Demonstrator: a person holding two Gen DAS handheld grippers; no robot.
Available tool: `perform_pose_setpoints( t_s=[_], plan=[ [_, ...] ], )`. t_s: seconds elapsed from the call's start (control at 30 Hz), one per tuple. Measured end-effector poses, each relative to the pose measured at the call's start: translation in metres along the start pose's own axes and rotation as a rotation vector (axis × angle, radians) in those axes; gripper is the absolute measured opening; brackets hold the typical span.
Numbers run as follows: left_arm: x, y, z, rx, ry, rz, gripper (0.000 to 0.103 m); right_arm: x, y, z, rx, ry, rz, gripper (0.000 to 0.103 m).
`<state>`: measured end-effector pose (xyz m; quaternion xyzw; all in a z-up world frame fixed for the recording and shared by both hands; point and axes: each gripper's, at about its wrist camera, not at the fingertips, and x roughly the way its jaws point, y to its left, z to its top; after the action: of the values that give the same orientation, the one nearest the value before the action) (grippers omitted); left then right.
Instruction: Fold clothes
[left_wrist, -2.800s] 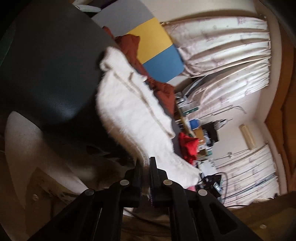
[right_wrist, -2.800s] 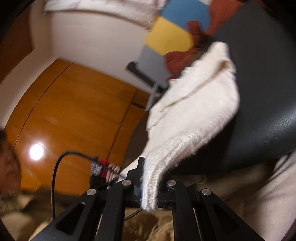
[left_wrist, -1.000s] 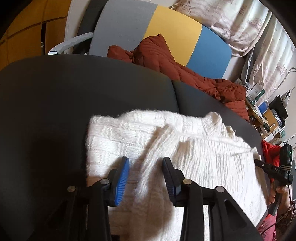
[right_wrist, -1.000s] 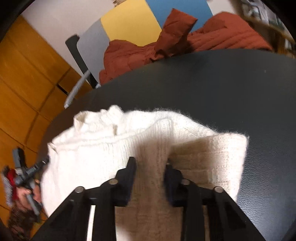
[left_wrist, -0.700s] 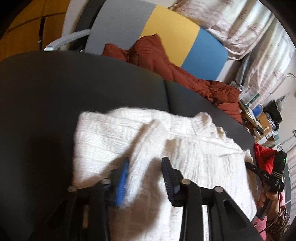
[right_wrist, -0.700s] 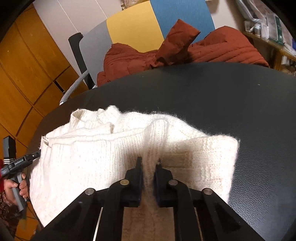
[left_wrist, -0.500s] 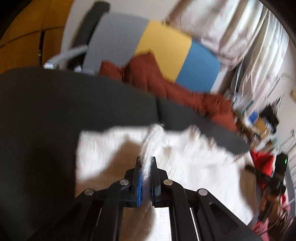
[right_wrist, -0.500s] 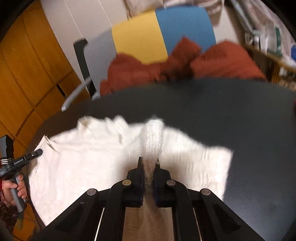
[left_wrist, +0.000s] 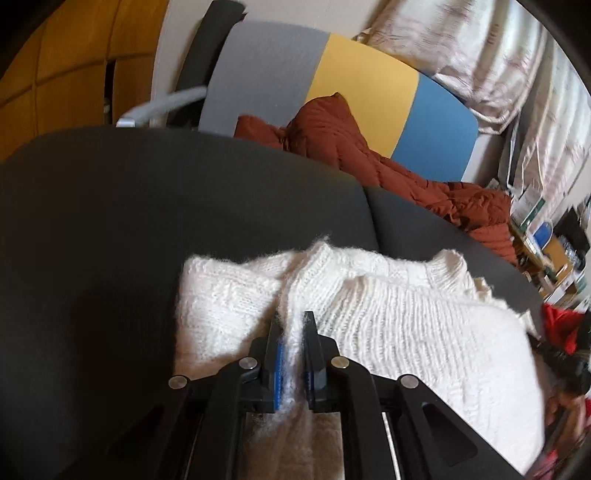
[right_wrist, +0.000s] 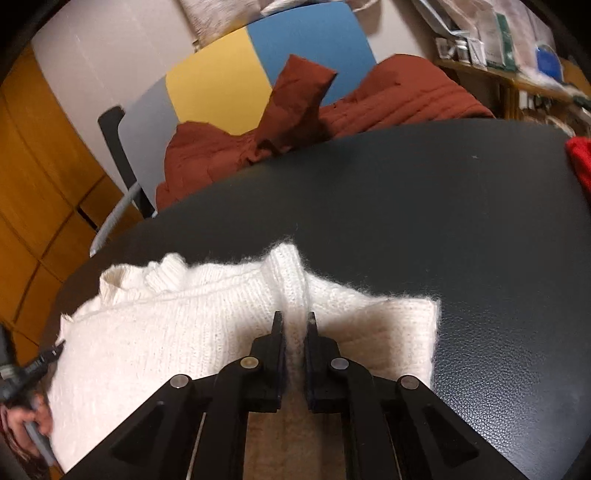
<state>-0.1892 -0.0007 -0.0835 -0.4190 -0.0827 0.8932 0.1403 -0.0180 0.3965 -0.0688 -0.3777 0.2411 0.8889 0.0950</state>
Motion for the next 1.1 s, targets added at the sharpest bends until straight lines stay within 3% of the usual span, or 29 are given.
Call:
perform_pose_setpoints(
  t_s=[0.1, 0.2, 0.27, 0.33, 0.47, 0.53, 0.63, 0.67, 0.73, 0.77, 0.8, 0.83, 0.97, 1.03, 1.1],
  plan=[
    [-0.011, 0.005, 0.002, -0.061, 0.015, 0.001, 0.013, -0.003, -0.001, 0.002, 0.005, 0.004, 0.001, 0.013],
    [-0.051, 0.012, 0.000, -0.156, -0.093, -0.013, 0.011, -0.030, 0.010, 0.004, -0.001, -0.078, -0.076, 0.029],
    [-0.069, -0.003, -0.007, -0.120, -0.154, -0.029, 0.011, -0.061, 0.025, -0.001, -0.029, -0.177, -0.042, 0.034],
    [-0.072, -0.026, -0.014, -0.038, -0.162, -0.035, 0.011, -0.073, 0.057, -0.009, -0.146, -0.203, -0.032, 0.035],
    [-0.042, -0.068, -0.029, 0.104, -0.064, -0.054, 0.012, -0.043, 0.109, -0.022, -0.349, -0.081, -0.004, 0.034],
    [-0.024, -0.074, -0.037, 0.148, -0.027, 0.010, 0.012, -0.023, 0.121, -0.025, -0.367, -0.024, -0.010, 0.034],
    [-0.017, -0.065, -0.043, 0.132, -0.038, 0.001, 0.013, -0.004, 0.102, -0.025, -0.326, 0.018, -0.090, 0.049],
    [-0.017, -0.062, -0.043, 0.117, -0.039, -0.013, 0.014, -0.003, 0.090, -0.025, -0.299, 0.012, -0.117, 0.060],
    [-0.016, -0.056, -0.043, 0.087, -0.032, -0.041, 0.014, 0.000, 0.064, -0.024, -0.244, -0.001, -0.172, 0.061],
    [-0.016, -0.055, -0.042, 0.080, -0.030, -0.047, 0.014, -0.002, 0.058, -0.025, -0.218, -0.013, -0.165, 0.057],
    [-0.017, -0.058, -0.041, 0.083, -0.026, -0.039, 0.014, -0.005, 0.051, -0.025, -0.192, -0.026, -0.156, 0.046],
    [-0.020, -0.062, -0.040, 0.090, -0.018, -0.024, 0.014, -0.007, 0.045, -0.026, -0.166, -0.038, -0.147, 0.044],
    [-0.027, -0.072, -0.030, 0.119, 0.001, -0.008, 0.014, -0.008, 0.046, -0.029, -0.185, -0.065, -0.166, 0.047],
    [-0.020, -0.064, -0.024, 0.127, 0.002, 0.057, 0.014, -0.008, 0.047, -0.029, -0.186, -0.069, -0.160, 0.048],
    [-0.014, -0.046, -0.018, 0.082, 0.001, 0.059, 0.014, -0.010, 0.047, -0.028, -0.164, -0.076, -0.139, 0.051]
  ],
)
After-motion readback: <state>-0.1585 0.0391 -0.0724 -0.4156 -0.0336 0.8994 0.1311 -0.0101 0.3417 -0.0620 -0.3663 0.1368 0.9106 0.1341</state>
